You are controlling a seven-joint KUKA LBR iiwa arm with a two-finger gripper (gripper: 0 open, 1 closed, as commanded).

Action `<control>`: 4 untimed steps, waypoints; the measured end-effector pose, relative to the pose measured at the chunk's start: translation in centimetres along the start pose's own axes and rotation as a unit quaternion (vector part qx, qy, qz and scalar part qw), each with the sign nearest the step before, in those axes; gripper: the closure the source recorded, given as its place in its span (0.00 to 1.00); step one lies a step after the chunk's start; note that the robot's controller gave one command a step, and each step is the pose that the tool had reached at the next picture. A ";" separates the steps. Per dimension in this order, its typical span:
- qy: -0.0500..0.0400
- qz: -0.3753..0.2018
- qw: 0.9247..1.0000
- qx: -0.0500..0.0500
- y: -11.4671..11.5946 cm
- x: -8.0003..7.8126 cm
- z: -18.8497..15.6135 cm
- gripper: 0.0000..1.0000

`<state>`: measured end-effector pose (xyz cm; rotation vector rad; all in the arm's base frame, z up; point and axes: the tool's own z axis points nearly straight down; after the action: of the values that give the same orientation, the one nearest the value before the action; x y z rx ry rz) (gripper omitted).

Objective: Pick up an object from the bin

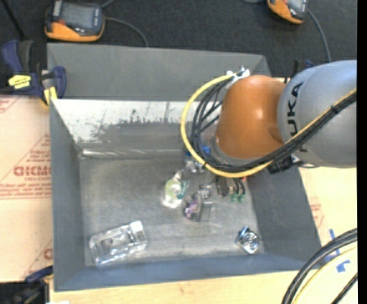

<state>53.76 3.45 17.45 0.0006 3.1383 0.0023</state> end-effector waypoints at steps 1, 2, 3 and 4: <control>-0.001 -0.100 0.995 0.001 -3.9 -6.4 9.3 0.00; -0.005 -0.105 0.994 0.001 -2.1 -4.9 10.2 0.00; -0.015 -0.103 0.995 0.002 -2.2 -5.5 9.5 1.00; -0.006 -0.087 0.996 0.002 -4.4 -8.5 -0.2 1.00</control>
Offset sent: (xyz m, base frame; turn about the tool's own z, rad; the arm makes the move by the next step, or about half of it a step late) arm 0.0629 -0.0361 -0.0924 -0.2027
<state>62.28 -0.93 17.71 -0.2712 3.1150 -0.0045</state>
